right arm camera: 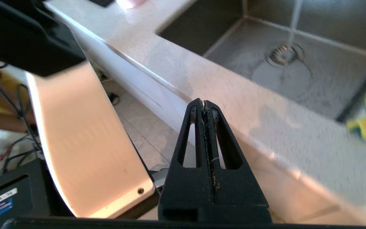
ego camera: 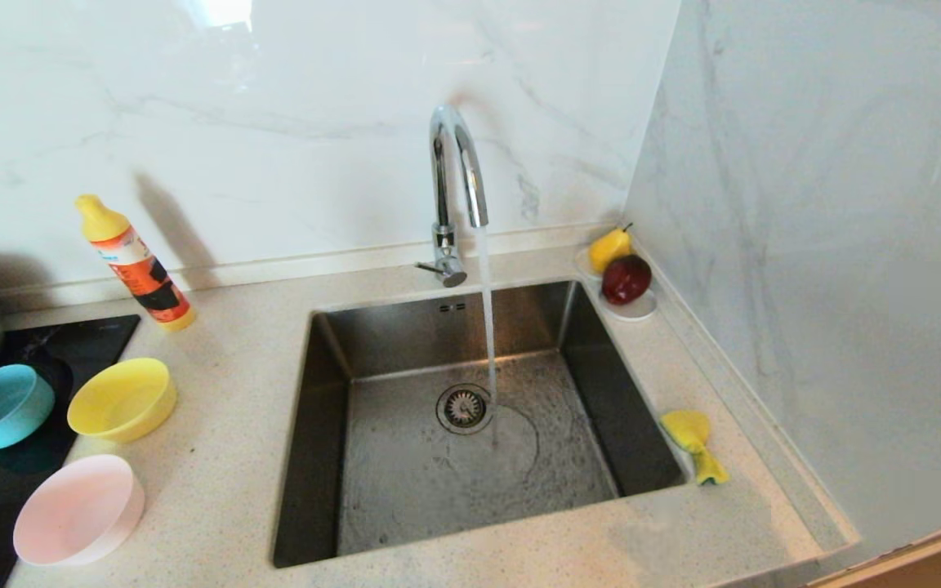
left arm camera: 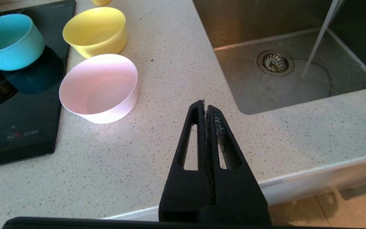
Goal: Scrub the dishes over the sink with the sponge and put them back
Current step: Turn off the faucet
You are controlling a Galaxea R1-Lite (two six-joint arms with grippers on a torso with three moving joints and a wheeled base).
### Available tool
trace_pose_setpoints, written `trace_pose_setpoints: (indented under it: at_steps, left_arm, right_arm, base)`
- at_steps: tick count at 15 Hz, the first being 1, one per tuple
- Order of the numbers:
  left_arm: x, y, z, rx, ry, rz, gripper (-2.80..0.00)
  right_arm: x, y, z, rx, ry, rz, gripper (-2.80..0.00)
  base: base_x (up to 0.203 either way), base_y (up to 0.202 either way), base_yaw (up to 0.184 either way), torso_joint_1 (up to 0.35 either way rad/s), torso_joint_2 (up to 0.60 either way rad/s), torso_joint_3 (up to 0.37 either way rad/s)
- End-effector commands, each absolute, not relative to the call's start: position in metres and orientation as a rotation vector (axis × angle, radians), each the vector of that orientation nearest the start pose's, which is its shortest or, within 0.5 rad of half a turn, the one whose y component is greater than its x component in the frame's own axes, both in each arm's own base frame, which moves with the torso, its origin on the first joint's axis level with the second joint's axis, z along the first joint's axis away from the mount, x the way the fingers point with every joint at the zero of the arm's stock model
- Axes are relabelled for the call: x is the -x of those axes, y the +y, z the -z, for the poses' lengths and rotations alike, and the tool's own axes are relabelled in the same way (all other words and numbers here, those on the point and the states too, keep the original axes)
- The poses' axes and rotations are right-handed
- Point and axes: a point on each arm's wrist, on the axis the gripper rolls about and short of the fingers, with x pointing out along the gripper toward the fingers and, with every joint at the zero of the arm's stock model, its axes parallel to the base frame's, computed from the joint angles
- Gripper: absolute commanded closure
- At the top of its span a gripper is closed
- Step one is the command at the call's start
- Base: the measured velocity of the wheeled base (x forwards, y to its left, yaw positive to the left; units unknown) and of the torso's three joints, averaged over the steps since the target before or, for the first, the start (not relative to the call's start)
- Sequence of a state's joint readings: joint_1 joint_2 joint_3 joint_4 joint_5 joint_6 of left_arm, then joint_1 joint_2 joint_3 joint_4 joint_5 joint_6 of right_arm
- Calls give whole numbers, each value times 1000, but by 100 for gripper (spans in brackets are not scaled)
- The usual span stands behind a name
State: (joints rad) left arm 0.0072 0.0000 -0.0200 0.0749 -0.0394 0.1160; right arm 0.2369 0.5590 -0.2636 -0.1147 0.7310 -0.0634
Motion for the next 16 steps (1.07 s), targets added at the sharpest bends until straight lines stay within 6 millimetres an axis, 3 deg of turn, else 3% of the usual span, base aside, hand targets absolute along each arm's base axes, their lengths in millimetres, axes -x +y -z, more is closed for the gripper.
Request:
trace_pose_setpoints:
  at_steps: [1, 5, 11, 16]
  left_arm:
    - [24, -1, -73, -115, 55, 35, 0]
    - [24, -1, -73, -115, 55, 34, 0]
    - [24, -1, -73, -115, 55, 35, 0]
    - [24, -1, -73, -115, 55, 35, 0]
  right_arm:
    - [-8, 17, -154, 23, 93, -915, 0]
    - [11, 14, -131, 41, 31, -803, 0]
    - [17, 11, -97, 70, 7, -499, 0]
    - [26, 5, -90, 100, -100, -222, 0]
  base:
    - [0, 0, 0, 0, 0, 0]
    - [0, 0, 0, 0, 0, 0]
    - [0, 0, 0, 0, 0, 0]
    - [0, 0, 0, 0, 0, 0]
